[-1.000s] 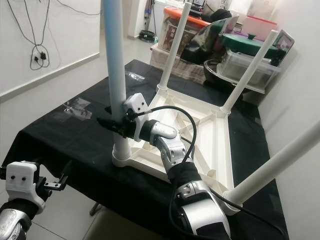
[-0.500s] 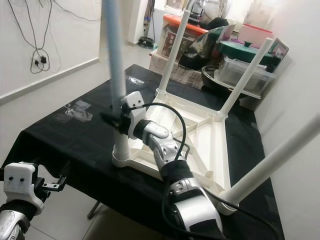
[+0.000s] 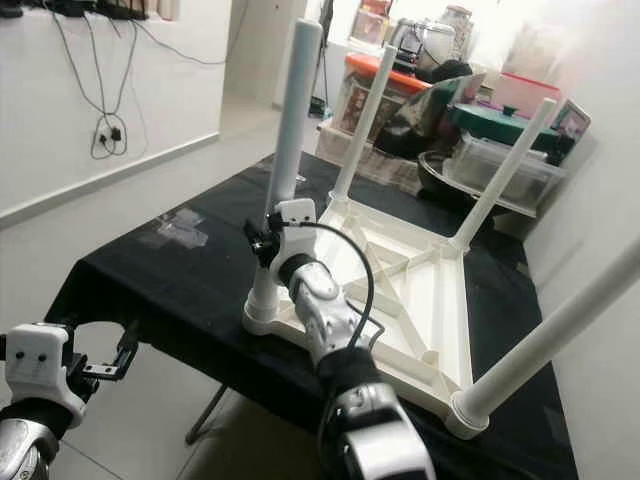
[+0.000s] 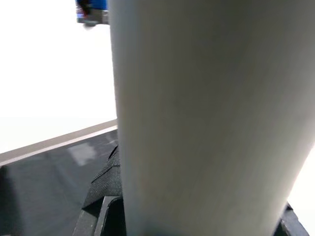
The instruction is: Building children table
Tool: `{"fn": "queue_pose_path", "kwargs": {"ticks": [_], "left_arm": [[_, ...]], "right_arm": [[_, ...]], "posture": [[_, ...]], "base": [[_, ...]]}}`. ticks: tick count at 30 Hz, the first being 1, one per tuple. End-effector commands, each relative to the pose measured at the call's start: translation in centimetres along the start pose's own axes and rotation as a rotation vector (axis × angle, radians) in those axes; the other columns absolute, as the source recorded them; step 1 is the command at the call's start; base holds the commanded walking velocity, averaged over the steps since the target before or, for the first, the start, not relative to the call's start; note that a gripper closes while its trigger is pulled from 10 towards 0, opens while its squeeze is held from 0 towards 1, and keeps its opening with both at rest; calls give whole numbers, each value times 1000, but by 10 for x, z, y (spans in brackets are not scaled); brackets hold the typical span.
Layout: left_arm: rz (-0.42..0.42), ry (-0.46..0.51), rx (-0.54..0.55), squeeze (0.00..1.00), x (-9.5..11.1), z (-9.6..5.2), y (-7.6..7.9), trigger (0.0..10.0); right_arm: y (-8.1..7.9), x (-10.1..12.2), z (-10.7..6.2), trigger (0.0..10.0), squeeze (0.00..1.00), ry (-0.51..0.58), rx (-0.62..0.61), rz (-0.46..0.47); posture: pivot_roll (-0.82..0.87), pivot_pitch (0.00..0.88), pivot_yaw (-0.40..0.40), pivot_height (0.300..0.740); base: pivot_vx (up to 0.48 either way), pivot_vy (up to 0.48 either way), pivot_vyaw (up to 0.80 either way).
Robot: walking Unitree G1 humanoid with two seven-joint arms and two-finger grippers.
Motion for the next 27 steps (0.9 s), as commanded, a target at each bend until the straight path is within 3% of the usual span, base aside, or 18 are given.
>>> {"fn": "queue_pose_path", "kwargs": {"ticks": [1,10,15,20,22,23,24,25,27], "left_arm": [[-14,-18,-8,0,-5,0,2,10000],[-3,-15,-5,0,-3,2,-1,10000],[0,-13,-11,0,-2,4,-1,10000],[1,-13,-12,0,-2,4,-2,10000],[2,-11,-12,0,-2,6,-2,10000],[2,-11,-12,0,-2,6,-2,10000],[1,-6,-15,0,-1,7,-2,10000],[-1,-3,-18,0,0,8,-2,10000],[-1,-3,-18,0,0,8,-2,10000]], "right_arm": [[40,-51,-19,0,0,-159,-183,-26],[63,-35,-18,0,0,-85,-356,-39],[71,-42,-20,0,0,-130,-437,-20],[70,-46,-19,0,0,-158,-443,9],[58,-56,-13,0,0,-243,-404,169],[58,-56,-13,0,0,-243,-404,169],[46,-46,-3,0,0,-239,-337,288],[42,-35,3,0,0,-216,-312,341],[42,-35,3,0,0,-216,-312,341]], "posture": [[152,0,-223,740],[153,0,-208,740],[151,0,-203,740],[153,0,-202,740],[151,0,-200,740],[151,0,-200,740],[151,0,-197,740],[147,0,-193,740],[147,0,-193,740]], "base": [[0,0,0],[0,0,0],[0,0,0],[0,0,0],[0,0,0],[0,0,0],[0,0,0],[0,0,0],[0,0,0]]}}
Point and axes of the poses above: a point about 5 cm out from each wrist's last joint towards the gripper, its own z axis pointing out of the wrist towards the gripper, its own x axis along the axis of the wrist's last joint, y = z × x, the point moved 5 cm from there along z, pointing out of the wrist towards the gripper, and after that the axes turned 7 degrees about z, right-handed, at the moved point
